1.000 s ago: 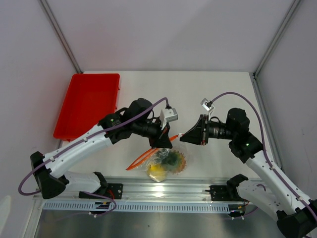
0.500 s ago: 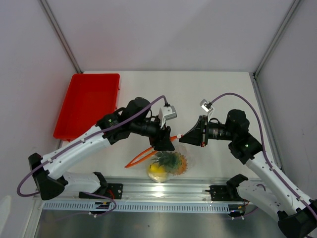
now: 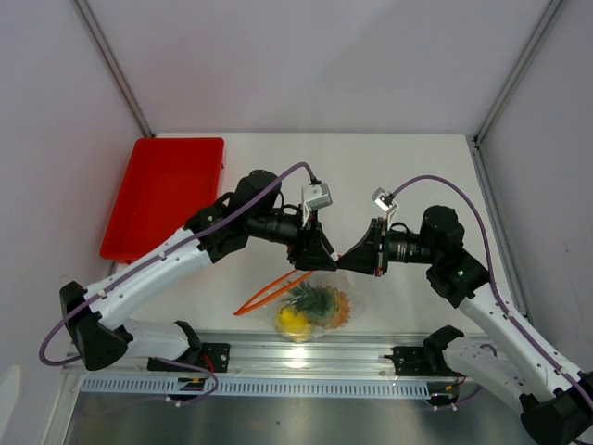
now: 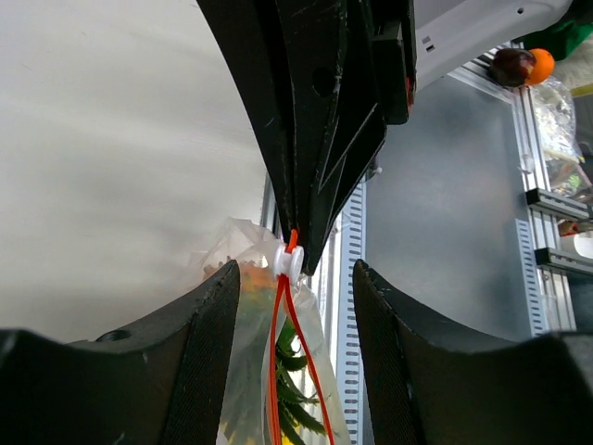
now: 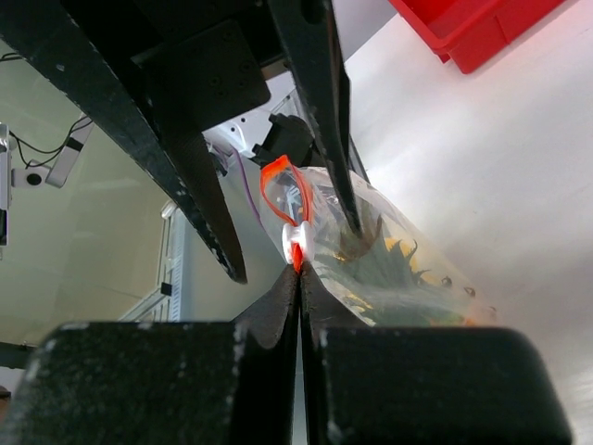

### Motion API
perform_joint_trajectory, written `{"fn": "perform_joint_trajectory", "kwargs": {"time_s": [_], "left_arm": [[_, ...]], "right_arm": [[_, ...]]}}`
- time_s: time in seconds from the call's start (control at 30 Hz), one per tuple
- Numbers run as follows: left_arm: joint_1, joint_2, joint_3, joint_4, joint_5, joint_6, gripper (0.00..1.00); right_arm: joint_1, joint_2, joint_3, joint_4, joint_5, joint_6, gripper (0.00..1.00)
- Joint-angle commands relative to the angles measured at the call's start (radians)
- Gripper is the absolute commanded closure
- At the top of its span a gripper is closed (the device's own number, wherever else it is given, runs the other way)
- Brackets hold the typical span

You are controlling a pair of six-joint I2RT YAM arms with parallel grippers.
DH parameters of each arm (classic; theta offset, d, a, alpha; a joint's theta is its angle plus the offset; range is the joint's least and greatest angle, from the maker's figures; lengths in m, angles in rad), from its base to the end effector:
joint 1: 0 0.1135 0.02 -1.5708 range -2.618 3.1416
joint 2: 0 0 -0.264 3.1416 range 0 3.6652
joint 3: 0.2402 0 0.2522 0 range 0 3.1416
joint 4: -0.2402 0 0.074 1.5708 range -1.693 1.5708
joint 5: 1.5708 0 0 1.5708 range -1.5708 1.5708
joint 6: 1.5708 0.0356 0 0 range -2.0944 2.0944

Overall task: Place the food in the zip-top bag and seal the zipper
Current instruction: Zip the zipper food storage bag at the center of the board.

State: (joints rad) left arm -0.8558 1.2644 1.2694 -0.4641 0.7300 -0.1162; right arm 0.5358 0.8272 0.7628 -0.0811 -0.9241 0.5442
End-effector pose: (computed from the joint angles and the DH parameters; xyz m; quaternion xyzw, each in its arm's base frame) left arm 0.1625 -0.2233 0.3819 0.4624 0.6718 -0.4983 0.2942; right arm 0.1437 0.1184 0.3381 -0.2886 0.6785 0.5902 0.3286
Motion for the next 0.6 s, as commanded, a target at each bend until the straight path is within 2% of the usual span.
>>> {"fn": "perform_joint_trajectory", "kwargs": {"time_s": [0.0,0.1,0.2,0.3,0.37,0.43,0.57], "left_arm": [[0.012,0.027,0.039,0.079,0.091,-0.028,0.45],[0.015,0.033,0.038,0.099,0.104,-0.039,0.48],[0.018,0.035,0.036,0.104,0.105,-0.042,0.57],[0.021,0.041,0.036,0.107,0.115,-0.046,0.67],[0.023,0.039,0.035,0.105,0.115,-0.046,0.79],[0.024,0.036,0.028,0.102,0.117,-0.045,0.87],[0.024,0.033,0.021,0.085,0.111,-0.039,0.95]], "right_arm": [[0.009,-0.016,-0.002,0.015,-0.001,-0.021,1.0],[0.009,-0.016,0.009,-0.003,-0.001,-0.03,1.0],[0.009,-0.014,0.012,-0.008,-0.002,-0.035,1.0],[0.009,-0.011,0.01,-0.006,0.001,-0.036,1.0],[0.01,-0.011,0.009,-0.005,0.007,-0.036,1.0],[0.009,-0.011,0.012,-0.005,0.016,-0.033,1.0],[0.009,-0.019,0.012,0.027,0.021,-0.001,1.0]]}}
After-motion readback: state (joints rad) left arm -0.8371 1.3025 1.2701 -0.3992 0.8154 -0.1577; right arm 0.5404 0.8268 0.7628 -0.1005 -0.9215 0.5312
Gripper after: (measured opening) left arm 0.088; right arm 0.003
